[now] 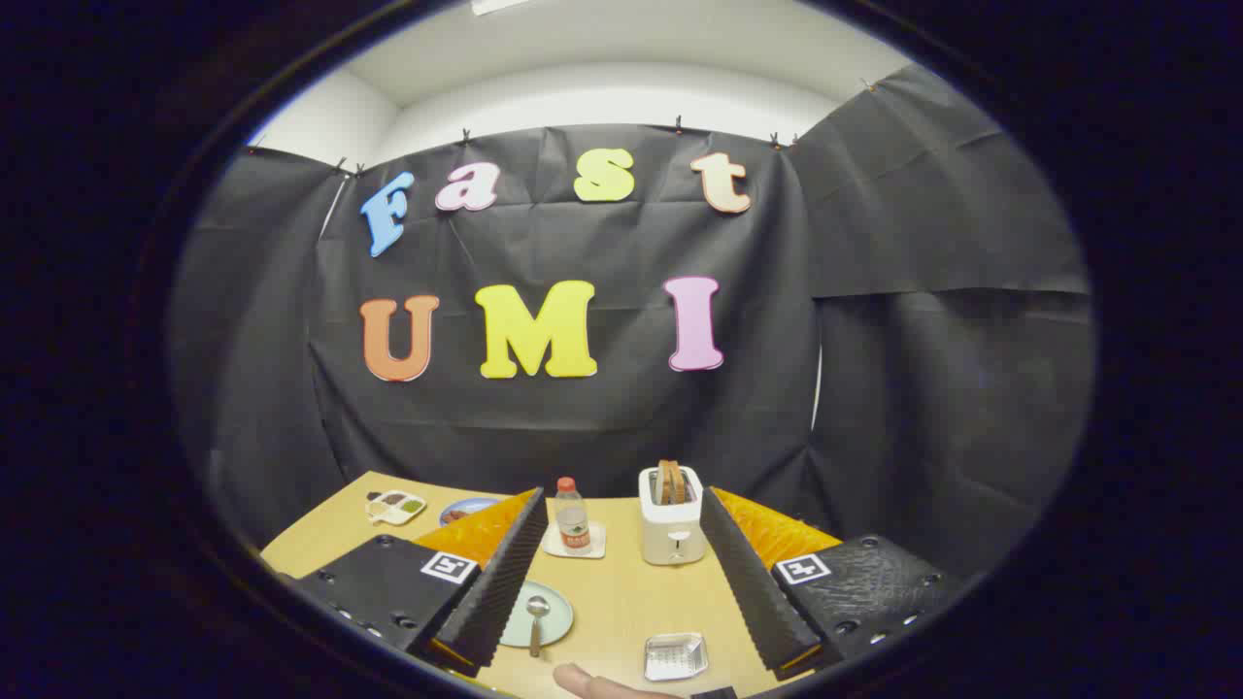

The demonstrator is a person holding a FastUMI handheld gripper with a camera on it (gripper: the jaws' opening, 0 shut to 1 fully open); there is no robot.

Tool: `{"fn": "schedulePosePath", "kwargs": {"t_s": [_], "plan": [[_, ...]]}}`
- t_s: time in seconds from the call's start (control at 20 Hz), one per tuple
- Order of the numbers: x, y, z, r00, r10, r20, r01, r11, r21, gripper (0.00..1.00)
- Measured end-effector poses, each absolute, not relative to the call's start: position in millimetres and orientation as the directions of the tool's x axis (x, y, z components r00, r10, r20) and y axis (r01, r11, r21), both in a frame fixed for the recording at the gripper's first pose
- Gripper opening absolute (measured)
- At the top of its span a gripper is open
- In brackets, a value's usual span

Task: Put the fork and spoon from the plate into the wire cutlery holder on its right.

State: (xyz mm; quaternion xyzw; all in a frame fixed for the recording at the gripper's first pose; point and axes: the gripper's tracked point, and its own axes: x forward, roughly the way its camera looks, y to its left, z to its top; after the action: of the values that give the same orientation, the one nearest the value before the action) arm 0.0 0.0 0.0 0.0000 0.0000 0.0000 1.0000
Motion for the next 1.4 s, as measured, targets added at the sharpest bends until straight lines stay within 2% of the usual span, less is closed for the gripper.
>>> {"fn": "schedulePosePath", "kwargs": {"t_s": [0.45, 0.85, 1.4], "plan": [[6, -8, -17, 1.000, 0.010, -0.011, -0.010, 1.000, -0.027, 0.95], [12, 44, -65, 0.989, 0.124, -0.080, -0.133, 0.983, -0.125, 0.95], [75, 102, -213, 0.906, 0.178, -0.384, -0.243, 0.962, -0.127, 0.96]]}}
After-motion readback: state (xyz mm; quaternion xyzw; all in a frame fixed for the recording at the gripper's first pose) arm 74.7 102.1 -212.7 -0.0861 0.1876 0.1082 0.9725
